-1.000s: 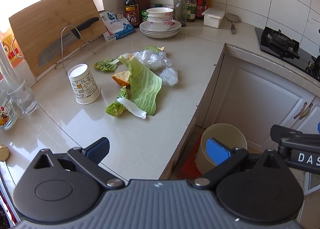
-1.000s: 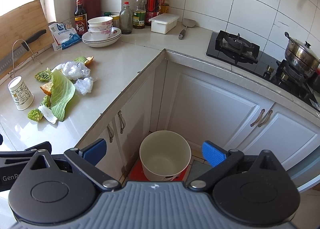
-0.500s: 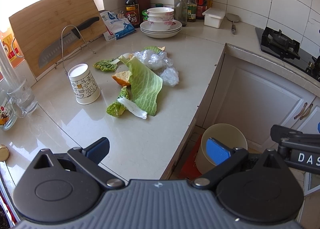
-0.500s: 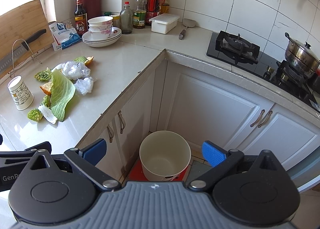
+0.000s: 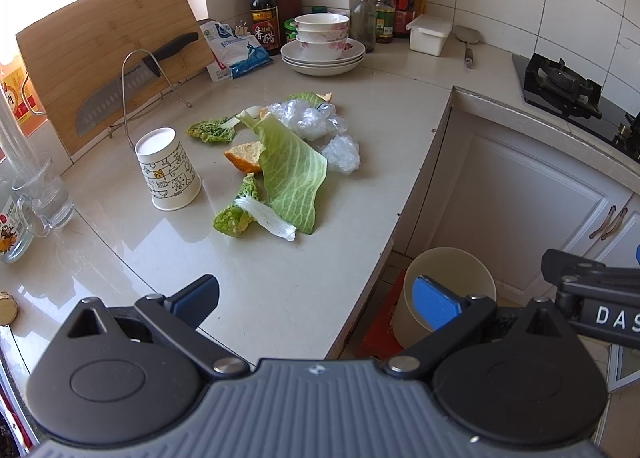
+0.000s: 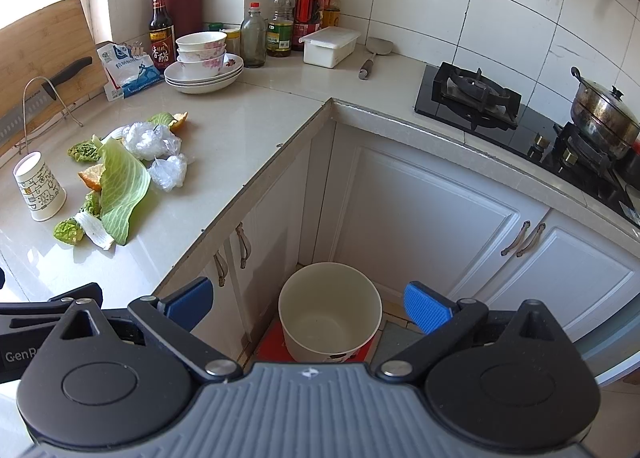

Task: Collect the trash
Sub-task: 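Move the left tool to the bok choy stalk while the right tool approaches the plastic bag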

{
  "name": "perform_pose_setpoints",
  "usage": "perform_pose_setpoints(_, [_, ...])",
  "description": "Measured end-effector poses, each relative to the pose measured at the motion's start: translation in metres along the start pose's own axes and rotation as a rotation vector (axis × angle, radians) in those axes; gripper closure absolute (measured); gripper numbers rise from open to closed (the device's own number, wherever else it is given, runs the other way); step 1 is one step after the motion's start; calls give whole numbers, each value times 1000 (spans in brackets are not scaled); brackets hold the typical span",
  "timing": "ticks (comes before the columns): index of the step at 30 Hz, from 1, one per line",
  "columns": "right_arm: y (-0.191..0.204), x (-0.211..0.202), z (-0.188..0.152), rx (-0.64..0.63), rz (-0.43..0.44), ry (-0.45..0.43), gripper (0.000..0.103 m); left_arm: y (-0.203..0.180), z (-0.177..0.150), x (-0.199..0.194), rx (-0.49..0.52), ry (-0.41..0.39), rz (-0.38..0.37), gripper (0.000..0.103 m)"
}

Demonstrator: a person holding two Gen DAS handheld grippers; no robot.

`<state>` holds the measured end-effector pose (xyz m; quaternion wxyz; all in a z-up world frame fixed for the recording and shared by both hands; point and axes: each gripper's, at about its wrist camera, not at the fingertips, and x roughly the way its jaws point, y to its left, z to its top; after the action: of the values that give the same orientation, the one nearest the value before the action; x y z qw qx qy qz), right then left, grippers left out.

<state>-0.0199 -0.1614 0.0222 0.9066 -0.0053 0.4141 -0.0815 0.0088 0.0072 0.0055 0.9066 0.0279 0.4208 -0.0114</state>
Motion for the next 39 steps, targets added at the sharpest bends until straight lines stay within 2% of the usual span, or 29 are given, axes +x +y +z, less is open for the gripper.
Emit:
perform_pose_setpoints(11, [0,9,10,-13,5,-1,0,1,0,1,-3,0,3,1])
perform_pose_setpoints(21, [4,22,29,-113,68,-46,0,2,14,18,-34,-6,29,1])
perform_pose_setpoints(28, [1,30,47,-229,144,-123,0,-6,21,25,-63,-19,71,1])
perform_pose_setpoints(32, [-2,35,56,-319,136,-197,0,-8,23,29,-89,-35,109,1])
perform_pose_setpoints(39, [-16,46,70,-441,261,-278,0,-12,29,31,-116,-46,194,1])
